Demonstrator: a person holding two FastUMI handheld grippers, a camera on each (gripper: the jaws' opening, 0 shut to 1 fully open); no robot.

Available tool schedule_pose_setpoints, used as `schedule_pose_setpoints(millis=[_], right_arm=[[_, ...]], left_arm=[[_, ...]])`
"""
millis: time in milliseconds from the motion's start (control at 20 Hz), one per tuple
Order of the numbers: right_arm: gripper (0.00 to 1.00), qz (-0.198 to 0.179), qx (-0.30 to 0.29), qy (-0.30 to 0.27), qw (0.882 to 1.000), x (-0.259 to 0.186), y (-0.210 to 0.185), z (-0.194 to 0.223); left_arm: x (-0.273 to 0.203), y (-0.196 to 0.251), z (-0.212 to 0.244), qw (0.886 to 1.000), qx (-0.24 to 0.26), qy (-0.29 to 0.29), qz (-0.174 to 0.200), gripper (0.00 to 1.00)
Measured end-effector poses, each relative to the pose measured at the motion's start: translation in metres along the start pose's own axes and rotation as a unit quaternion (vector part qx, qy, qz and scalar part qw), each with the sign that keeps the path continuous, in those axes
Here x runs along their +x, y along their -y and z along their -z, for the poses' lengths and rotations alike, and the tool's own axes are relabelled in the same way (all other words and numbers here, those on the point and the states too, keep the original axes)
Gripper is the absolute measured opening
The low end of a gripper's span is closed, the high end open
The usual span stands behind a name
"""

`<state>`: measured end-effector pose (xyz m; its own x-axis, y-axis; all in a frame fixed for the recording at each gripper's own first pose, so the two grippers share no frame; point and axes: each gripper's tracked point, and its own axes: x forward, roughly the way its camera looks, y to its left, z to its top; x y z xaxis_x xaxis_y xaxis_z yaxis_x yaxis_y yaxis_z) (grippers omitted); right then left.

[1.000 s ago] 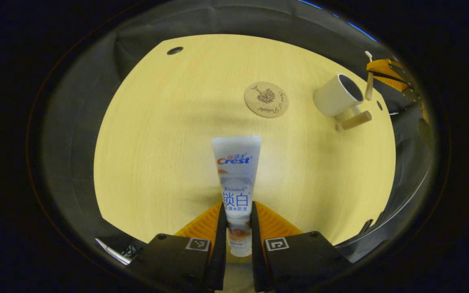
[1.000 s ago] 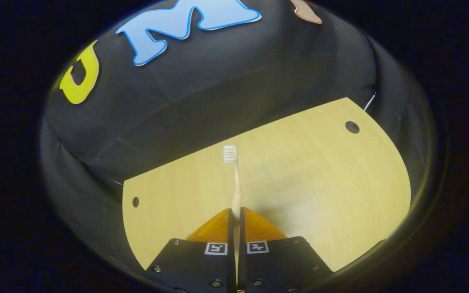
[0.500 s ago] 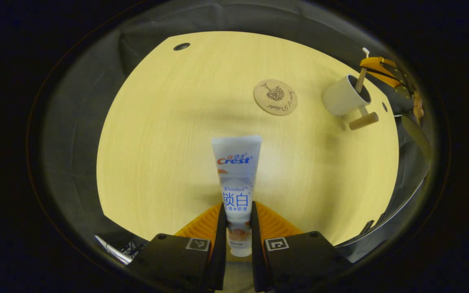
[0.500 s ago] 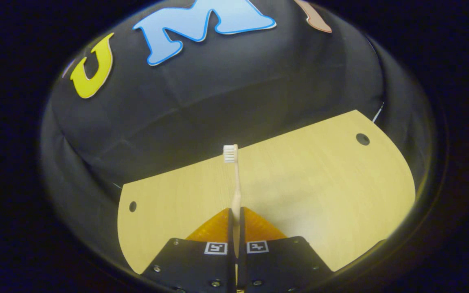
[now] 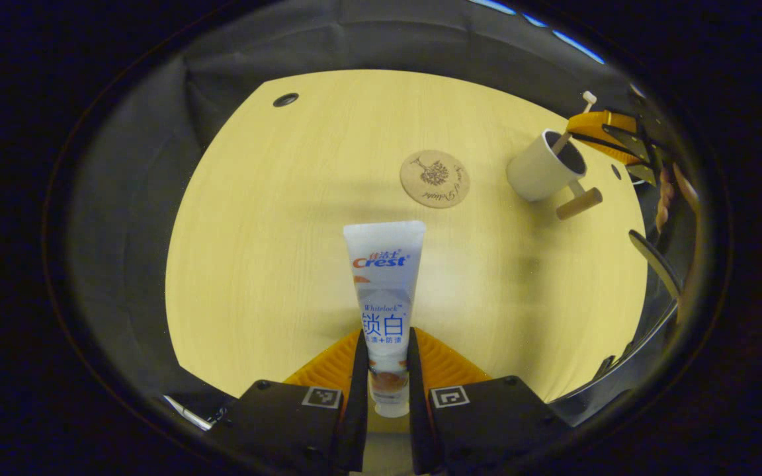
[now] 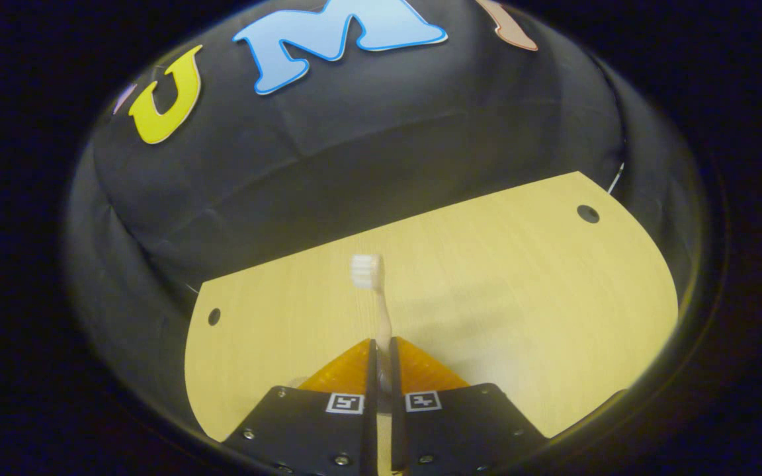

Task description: Put the toothbrush and toothpaste on the desktop into the cup, then pick up the cup and place it on the coaster on the desktop.

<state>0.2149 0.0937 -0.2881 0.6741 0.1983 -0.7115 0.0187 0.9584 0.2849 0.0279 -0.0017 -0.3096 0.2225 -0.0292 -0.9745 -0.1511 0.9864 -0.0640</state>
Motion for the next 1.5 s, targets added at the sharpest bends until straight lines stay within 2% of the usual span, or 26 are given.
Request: schedule_pose_setpoints(millis=[100, 250, 350, 500, 550, 600, 650, 700, 750, 1150, 1200, 1250, 1350, 1400, 1500], right_arm=[[0.11, -0.01, 0.002, -0.005, 1.0, 0.001, -0.002, 0.004], [0.15, -0.012, 0.007, -0.013, 1.0, -0.002, 0.001, 0.0], [0.15, -0.009, 0.01, -0.005, 1.0, -0.006, 0.002, -0.007], [0.14, -0.008, 0.015, 0.004, 1.0, -0.019, 0.01, -0.015], [0.15, -0.006, 0.019, 0.005, 1.0, -0.025, 0.017, -0.014], [0.15, -0.005, 0.025, 0.005, 1.0, -0.033, 0.024, -0.008], [0.1, -0.005, 0.032, 0.003, 0.999, -0.04, 0.03, -0.005], [0.1, -0.005, 0.04, 0.003, 0.999, -0.046, 0.037, -0.001], [0.15, -0.003, 0.046, 0.002, 0.999, -0.05, 0.044, 0.001], [0.14, 0.023, 0.063, -0.019, 0.998, -0.085, 0.104, 0.038], [0.1, 0.028, 0.065, -0.023, 0.997, -0.088, 0.112, 0.043], [0.14, 0.034, 0.068, -0.026, 0.997, -0.092, 0.12, 0.049], [0.14, 0.049, 0.079, -0.034, 0.995, -0.1, 0.143, 0.061], [0.19, 0.057, 0.083, -0.036, 0.994, -0.105, 0.154, 0.065], [0.19, 0.068, 0.088, -0.037, 0.993, -0.112, 0.169, 0.067]], left_arm=[[-0.003, 0.001, -0.011, 1.0, 0.009, 0.013, 0.001, 0.35], [-0.003, 0.018, -0.03, 0.999, 0.002, 0.033, 0.032, 0.35], [-0.007, 0.024, -0.049, 0.998, -0.002, 0.048, 0.046, 0.35], [-0.01, 0.034, -0.079, 0.996, 0.011, 0.069, 0.048, 0.35], [-0.009, 0.04, -0.087, 0.996, 0.015, 0.076, 0.051, 0.35], [-0.013, 0.047, -0.099, 0.995, 0.016, 0.082, 0.056, 0.4], [-0.015, 0.054, -0.107, 0.994, 0.016, 0.088, 0.062, 0.35], [-0.017, 0.064, -0.116, 0.993, 0.017, 0.095, 0.069, 0.35], [-0.02, 0.072, -0.125, 0.992, 0.017, 0.102, 0.074, 0.35], [-0.039, 0.136, -0.215, 0.983, 0.033, 0.148, 0.099, 0.34], [-0.041, 0.147, -0.223, 0.982, 0.037, 0.152, 0.104, 0.34], [-0.039, 0.159, -0.235, 0.981, 0.043, 0.156, 0.109, 0.35], [-0.035, 0.182, -0.252, 0.979, 0.059, 0.163, 0.112, 0.34], [-0.031, 0.193, -0.256, 0.977, 0.068, 0.165, 0.113, 0.34], [-0.027, 0.206, -0.262, 0.976, 0.082, 0.167, 0.112, 0.34]])
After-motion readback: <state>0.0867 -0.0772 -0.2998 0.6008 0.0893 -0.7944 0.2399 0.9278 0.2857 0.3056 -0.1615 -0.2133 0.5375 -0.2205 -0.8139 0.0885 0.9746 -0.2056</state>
